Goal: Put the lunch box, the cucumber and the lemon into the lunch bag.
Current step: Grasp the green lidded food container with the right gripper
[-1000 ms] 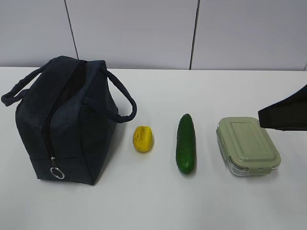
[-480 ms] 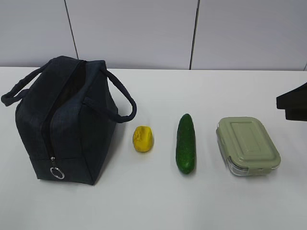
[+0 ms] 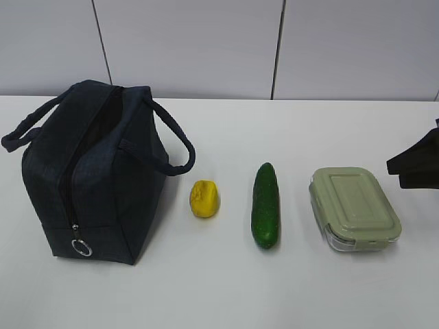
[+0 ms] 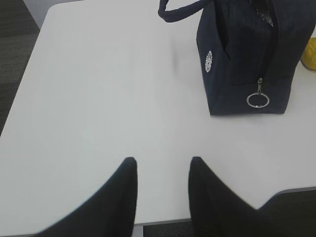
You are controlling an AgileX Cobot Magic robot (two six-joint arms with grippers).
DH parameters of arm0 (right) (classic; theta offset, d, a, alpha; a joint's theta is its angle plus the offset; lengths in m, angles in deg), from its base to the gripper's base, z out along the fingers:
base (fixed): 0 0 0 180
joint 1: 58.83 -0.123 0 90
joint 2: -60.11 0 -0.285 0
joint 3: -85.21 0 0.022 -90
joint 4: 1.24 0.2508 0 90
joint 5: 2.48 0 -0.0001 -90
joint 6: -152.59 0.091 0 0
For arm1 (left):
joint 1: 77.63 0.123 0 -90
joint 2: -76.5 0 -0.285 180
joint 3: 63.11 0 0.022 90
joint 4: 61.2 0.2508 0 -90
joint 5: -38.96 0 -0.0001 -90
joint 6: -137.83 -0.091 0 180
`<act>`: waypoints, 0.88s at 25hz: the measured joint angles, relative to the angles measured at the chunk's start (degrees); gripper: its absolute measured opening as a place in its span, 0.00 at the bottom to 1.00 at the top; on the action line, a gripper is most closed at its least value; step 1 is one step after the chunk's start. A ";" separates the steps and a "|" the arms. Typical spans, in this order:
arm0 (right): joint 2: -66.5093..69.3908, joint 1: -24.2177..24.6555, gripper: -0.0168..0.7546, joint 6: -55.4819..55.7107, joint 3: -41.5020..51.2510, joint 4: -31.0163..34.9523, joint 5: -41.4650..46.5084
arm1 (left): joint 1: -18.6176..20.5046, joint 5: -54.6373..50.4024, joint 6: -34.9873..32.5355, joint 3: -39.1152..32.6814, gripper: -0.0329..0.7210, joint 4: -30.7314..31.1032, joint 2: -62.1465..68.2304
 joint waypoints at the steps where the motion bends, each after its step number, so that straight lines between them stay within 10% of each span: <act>1: 0.82 0.00 0.48 -0.25 -0.37 -0.28 0.00 | 0.00 0.00 0.00 0.00 0.36 0.00 0.00; 14: 9.03 0.00 0.79 -4.56 -6.28 -2.43 -0.09 | 0.00 0.00 0.00 0.00 0.36 0.00 0.00; 22: 9.56 0.00 0.82 -8.03 -7.14 -2.87 -0.09 | 0.00 0.00 0.00 0.00 0.36 0.00 0.00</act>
